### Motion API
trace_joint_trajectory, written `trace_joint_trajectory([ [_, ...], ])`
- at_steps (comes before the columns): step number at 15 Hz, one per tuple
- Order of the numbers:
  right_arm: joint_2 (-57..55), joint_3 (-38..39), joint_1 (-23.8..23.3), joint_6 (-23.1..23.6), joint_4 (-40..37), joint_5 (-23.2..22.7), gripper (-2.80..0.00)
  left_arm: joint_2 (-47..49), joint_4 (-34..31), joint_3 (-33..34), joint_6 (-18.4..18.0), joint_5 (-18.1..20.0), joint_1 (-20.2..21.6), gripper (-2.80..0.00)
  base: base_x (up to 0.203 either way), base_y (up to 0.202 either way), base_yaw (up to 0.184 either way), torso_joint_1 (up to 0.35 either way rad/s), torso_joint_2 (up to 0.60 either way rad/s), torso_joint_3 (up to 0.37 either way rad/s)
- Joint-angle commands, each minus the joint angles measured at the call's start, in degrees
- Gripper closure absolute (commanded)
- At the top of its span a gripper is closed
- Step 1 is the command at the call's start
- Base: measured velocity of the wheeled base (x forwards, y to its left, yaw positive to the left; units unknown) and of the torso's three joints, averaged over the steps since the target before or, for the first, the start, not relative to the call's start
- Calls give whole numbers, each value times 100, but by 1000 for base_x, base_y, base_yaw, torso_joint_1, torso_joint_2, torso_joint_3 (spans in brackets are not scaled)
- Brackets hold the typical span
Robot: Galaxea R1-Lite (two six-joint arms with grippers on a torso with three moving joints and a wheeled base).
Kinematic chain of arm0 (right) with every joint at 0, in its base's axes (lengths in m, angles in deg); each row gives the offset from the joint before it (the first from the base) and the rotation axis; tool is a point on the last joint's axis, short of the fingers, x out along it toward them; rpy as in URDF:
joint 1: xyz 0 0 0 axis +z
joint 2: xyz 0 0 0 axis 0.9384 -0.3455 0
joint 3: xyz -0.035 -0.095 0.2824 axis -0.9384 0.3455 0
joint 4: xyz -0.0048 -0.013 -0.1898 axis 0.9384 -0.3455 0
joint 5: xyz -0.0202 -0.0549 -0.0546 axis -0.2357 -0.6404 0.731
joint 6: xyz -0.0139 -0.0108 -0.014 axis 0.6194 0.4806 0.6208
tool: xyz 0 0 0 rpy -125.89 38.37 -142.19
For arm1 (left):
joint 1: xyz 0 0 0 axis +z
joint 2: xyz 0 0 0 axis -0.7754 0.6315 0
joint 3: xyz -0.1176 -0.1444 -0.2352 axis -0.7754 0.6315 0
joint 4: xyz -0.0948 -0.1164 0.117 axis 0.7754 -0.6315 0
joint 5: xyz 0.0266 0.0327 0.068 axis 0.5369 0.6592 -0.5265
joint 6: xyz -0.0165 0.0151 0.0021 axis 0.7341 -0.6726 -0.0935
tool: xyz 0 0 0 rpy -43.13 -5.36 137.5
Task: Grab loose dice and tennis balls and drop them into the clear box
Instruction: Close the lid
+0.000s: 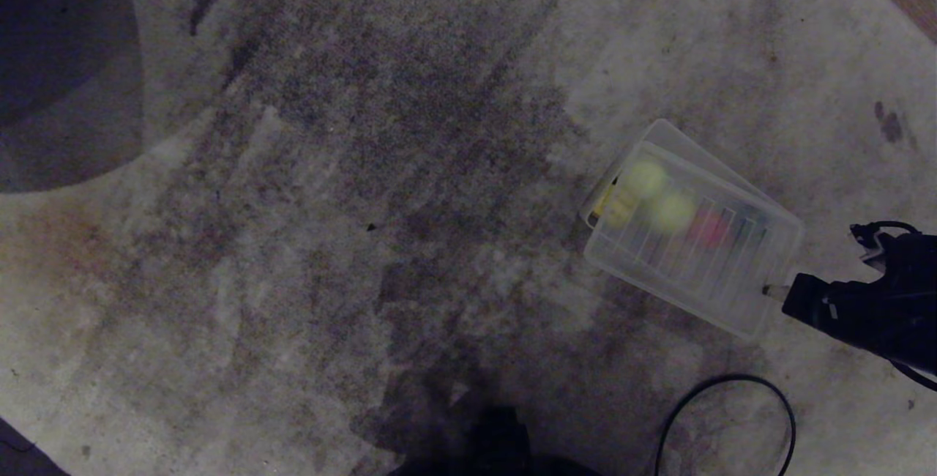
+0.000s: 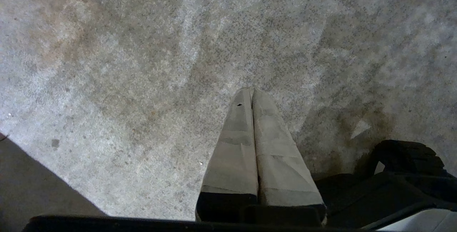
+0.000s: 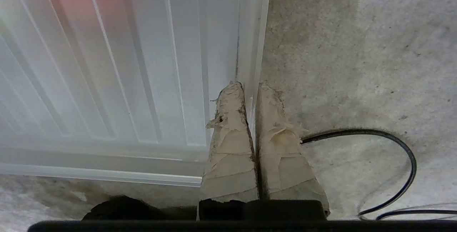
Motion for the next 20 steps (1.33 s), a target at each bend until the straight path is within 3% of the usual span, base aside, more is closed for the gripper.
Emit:
trace_joint_trajectory([
  [1, -57, -49, 16, -18, 29, -17, 0, 6, 0, 9, 3, -3, 0, 0, 0, 0, 0, 0, 0, 0],
  [13, -217, -148, 30, -18, 202, -228, 0, 6, 0, 9, 3, -3, 0, 0, 0, 0, 0, 0, 0, 0],
  [14, -239, -146, 25, -10, 348, -228, -280, 6, 0, 9, 3, -3, 0, 0, 0, 0, 0, 0, 0, 0],
  [20, -191, -96, 60, 114, 363, -277, -280, 6, 0, 9, 3, -3, 0, 0, 0, 0, 0, 0, 0, 0],
])
